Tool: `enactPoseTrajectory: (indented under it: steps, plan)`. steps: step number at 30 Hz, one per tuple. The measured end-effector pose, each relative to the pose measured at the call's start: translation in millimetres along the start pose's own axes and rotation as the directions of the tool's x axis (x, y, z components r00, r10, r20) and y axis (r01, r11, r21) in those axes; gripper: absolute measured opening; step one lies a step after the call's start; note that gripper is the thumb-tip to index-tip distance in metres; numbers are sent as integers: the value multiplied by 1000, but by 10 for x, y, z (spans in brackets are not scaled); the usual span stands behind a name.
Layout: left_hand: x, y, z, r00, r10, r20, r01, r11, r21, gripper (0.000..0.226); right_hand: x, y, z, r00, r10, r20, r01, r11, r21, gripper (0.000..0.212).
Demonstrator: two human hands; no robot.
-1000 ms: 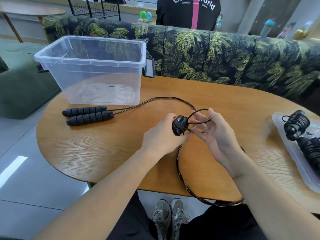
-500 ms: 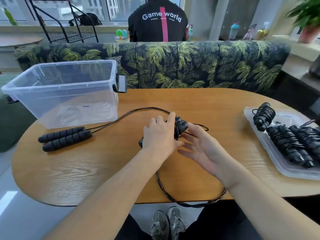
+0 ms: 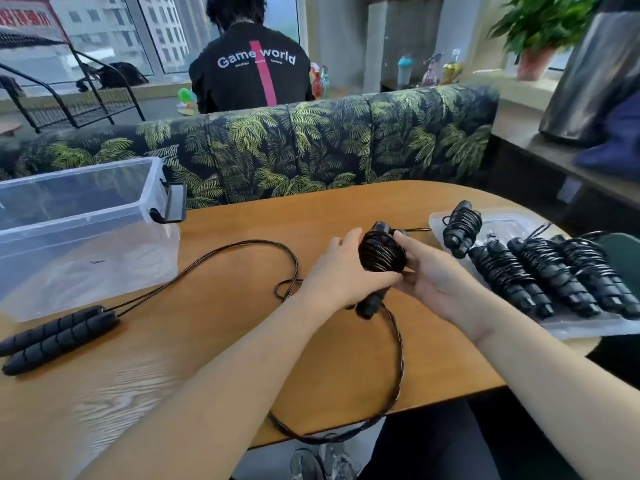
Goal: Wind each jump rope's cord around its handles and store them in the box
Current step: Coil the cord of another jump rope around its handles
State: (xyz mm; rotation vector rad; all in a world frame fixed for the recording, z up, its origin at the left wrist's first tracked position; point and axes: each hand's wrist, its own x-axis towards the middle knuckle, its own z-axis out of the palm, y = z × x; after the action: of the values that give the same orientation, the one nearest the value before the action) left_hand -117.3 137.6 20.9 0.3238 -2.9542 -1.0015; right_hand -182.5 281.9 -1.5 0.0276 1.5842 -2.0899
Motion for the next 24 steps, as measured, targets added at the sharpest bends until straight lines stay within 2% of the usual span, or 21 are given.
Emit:
enactPoseTrajectory:
  steps: [2,4,5,9,13,15,19,21,24]
  plan:
    - [71,84,32,992,-25,127,56,967,-249,76,72,-142,-199,1000,-15,-26,15,1000,1,25]
    - [169,166,115,978,-11,206,107,880,-462,46,144,-271,-376,998,-28,-48,28,1000,-5,25]
    - [225,218,163,976,-3,218,123,831,-542,43,166,-336,-451,998,-33,-57,32,999,-5,27]
    - [497,472,369,983,7,183,127,694,-708,55,213,-557,-728,997,-57,-48,56,998,-37,40]
    - [765,758,574,988,-7,153,128,584,-801,54,222,-732,-1010,992,-113,-57,100,977,-189,24]
    - [885,901,668,986,14,168,129,580,-805,47,247,-842,-1148,989,-131,-69,114,971,-211,21]
    - [1131,1185,798,979,37,202,147,561,-815,47,337,-1088,-1425,985,-135,-104,100,952,-289,28]
    - [1237,1325,826,977,53,208,132,612,-779,42,416,-1195,-1548,985,-115,-132,70,950,-304,27]
    - [1438,1490,871,982,52,184,80,762,-643,52,549,-1326,-1693,977,-64,-204,8,965,-263,16]
